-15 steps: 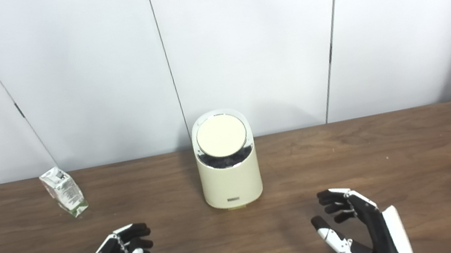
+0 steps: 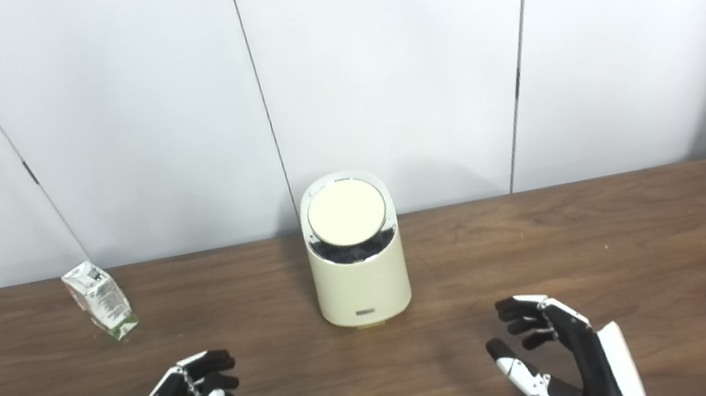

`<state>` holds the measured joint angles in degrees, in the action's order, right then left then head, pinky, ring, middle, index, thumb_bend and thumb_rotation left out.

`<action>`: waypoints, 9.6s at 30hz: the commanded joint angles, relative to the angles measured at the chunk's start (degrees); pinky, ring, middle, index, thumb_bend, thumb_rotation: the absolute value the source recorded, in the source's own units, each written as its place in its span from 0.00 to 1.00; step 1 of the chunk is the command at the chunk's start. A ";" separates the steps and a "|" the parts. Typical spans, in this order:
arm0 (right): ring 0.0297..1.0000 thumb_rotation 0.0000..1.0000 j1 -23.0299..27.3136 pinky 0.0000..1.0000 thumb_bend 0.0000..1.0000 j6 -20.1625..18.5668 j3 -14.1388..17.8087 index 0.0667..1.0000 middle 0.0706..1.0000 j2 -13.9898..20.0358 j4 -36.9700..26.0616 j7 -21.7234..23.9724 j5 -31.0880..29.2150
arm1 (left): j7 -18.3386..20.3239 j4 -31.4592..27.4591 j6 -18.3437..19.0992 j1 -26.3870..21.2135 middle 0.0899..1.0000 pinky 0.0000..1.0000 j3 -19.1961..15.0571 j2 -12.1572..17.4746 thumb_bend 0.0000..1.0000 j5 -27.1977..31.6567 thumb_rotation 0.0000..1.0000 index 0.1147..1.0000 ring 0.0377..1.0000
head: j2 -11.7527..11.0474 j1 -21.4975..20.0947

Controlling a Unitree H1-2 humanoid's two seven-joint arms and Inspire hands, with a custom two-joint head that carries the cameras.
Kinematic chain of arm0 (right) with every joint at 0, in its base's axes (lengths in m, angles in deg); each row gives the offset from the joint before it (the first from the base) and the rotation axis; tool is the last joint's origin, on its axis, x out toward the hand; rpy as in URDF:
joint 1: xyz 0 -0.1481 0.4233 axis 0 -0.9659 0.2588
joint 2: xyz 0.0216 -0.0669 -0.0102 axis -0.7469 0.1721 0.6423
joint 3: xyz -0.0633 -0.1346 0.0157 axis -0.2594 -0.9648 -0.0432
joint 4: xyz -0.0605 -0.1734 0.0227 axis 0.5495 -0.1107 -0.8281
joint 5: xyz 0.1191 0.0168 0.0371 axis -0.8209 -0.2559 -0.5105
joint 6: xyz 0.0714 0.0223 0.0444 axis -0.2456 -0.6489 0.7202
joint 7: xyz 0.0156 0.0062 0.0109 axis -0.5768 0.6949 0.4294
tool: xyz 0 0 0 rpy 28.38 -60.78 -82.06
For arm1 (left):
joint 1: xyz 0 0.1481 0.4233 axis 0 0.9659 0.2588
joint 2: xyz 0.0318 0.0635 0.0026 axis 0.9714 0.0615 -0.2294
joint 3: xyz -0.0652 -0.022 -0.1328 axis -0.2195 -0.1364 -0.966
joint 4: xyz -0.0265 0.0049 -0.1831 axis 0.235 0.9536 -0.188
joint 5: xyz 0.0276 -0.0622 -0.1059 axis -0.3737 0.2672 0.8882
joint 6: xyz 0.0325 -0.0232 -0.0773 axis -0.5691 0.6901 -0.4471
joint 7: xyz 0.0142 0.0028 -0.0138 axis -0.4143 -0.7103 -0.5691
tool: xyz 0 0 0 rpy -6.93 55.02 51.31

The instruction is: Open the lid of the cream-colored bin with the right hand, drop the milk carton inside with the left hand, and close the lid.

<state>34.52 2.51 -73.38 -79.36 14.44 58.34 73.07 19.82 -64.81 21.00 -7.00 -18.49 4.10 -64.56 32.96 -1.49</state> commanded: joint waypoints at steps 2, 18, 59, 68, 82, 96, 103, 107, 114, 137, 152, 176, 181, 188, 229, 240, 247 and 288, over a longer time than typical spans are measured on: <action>0.60 0.46 1.48 0.51 0.30 1.47 0.15 0.61 0.61 0.12 -1.14 -0.59 -0.34 | -0.14 -1.26 -0.61 -1.54 0.61 0.51 0.32 -0.06 0.23 -1.20 0.42 0.61 0.55 | -0.54 -0.28; 0.99 0.82 20.08 0.92 0.64 -25.87 -0.66 0.98 0.99 2.60 -17.29 14.04 -11.05 | -0.62 0.60 -1.50 -2.27 0.61 0.52 0.02 0.41 0.21 -1.75 0.43 0.61 0.55 | -1.20 -1.34; 1.00 0.39 41.72 0.93 0.80 -31.75 -12.66 1.00 1.00 3.52 17.38 8.76 9.45 | -1.16 0.45 -1.62 -1.56 0.61 0.51 1.51 -1.68 0.22 -2.32 0.41 0.60 0.55 | -1.19 0.02; 1.00 0.40 42.76 0.92 0.79 -31.46 -13.63 0.98 1.00 4.19 21.54 7.48 10.27 | -1.39 0.51 -2.14 -1.49 0.61 0.50 1.77 -1.74 0.21 -2.68 0.40 0.60 0.55 | -1.07 0.12; 0.99 0.53 43.80 0.92 0.80 -32.62 -14.53 0.97 1.00 4.18 24.67 6.64 10.59 | -1.22 0.36 -1.99 -1.32 0.61 0.51 1.85 -2.15 0.22 -2.46 0.39 0.61 0.55 | -1.03 0.36; 0.98 0.54 43.95 0.93 0.77 -33.55 -14.54 0.97 0.99 4.31 25.59 6.81 11.44 | -1.11 -0.61 -1.54 -0.81 0.61 0.50 2.17 -2.58 0.21 -2.47 0.37 0.60 0.55 | -0.58 0.69; 0.98 0.55 44.09 0.93 0.77 -33.37 -14.76 0.97 0.99 4.47 26.67 6.34 11.63 | -1.06 -0.73 -1.29 -0.66 0.61 0.51 2.19 -2.89 0.22 -2.13 0.35 0.60 0.55 | -0.54 0.91; 0.98 0.57 44.38 0.93 0.76 -33.29 -14.92 0.96 0.99 4.60 27.41 6.14 11.84 | -1.08 -1.12 -0.74 -0.52 0.61 0.51 2.22 -3.11 0.22 -2.40 0.35 0.60 0.56 | -0.49 0.98; 0.98 0.58 44.94 0.94 0.75 -32.86 -14.63 0.96 0.99 4.51 28.56 5.58 11.39 | -0.93 -1.59 -0.22 -0.28 0.61 0.52 2.42 -3.30 0.22 -2.49 0.36 0.61 0.56 | -0.47 1.11; 0.98 0.57 45.65 0.94 0.75 -33.49 -14.75 0.97 0.99 4.18 29.81 5.53 11.78 | -0.92 -1.75 0.08 -0.20 0.61 0.51 2.78 -3.24 0.21 -2.72 0.33 0.61 0.55 | -0.47 1.05; 0.98 0.18 44.76 0.95 0.90 -33.48 -15.38 0.95 0.99 4.76 29.50 5.24 11.74 | -1.14 -1.26 -0.21 -0.62 0.61 0.52 2.98 -3.11 0.22 -2.76 0.33 0.61 0.55 | -0.32 1.01; 0.96 0.16 43.80 0.90 0.90 -33.74 -15.77 0.94 0.97 4.63 28.88 4.08 13.28 | -1.00 -1.27 -0.37 -0.56 0.61 0.52 2.85 -2.75 0.22 -2.40 0.34 0.61 0.55 | -0.34 1.02; 0.95 0.16 43.54 0.88 0.89 -33.56 -15.66 0.93 0.97 4.65 29.30 3.05 12.68 | -1.03 -1.47 0.14 -0.45 0.61 0.53 2.79 -2.80 0.23 -2.59 0.35 0.61 0.55 | -0.30 1.03; 0.95 0.17 42.82 0.88 0.87 -31.65 -15.84 0.93 0.96 4.44 31.49 0.28 11.95 | -1.12 -1.60 -0.52 -0.31 0.61 0.52 2.84 -2.96 0.23 -2.23 0.34 0.60 0.55 | -0.04 1.65; 0.93 1.00 40.88 0.87 0.88 -27.53 -15.51 0.93 0.95 5.76 28.02 1.11 10.32 | -0.84 -0.85 -0.40 -0.80 0.61 0.52 2.94 -2.63 0.21 -2.23 0.34 0.61 0.55 | -0.41 0.94; 0.95 1.00 40.90 0.88 0.93 -25.03 -13.71 0.95 0.96 5.74 25.57 0.82 8.70 | -0.95 0.09 -0.50 -1.43 0.62 0.51 2.95 -2.31 0.21 -2.74 0.34 0.61 0.54 | -1.06 0.57; 0.91 1.00 39.37 0.77 0.94 -24.23 -12.12 0.95 0.97 5.92 19.18 0.72 8.44 | -1.01 0.51 -0.40 -1.70 0.62 0.52 2.92 -2.21 0.21 -2.75 0.35 0.61 0.54 | -1.43 0.48; 0.62 0.33 4.29 0.54 0.28 18.41 0.69 0.62 0.64 -1.70 6.88 -9.42 -4.18 | -0.83 1.49 -2.47 -2.69 0.59 0.51 1.37 0.03 0.21 -1.62 0.41 0.59 0.52 | -1.47 -0.47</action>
<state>38.26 18.41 -72.96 -80.79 21.17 49.02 69.48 19.15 -60.93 20.43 -9.18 -17.23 4.08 -65.82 31.46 -1.93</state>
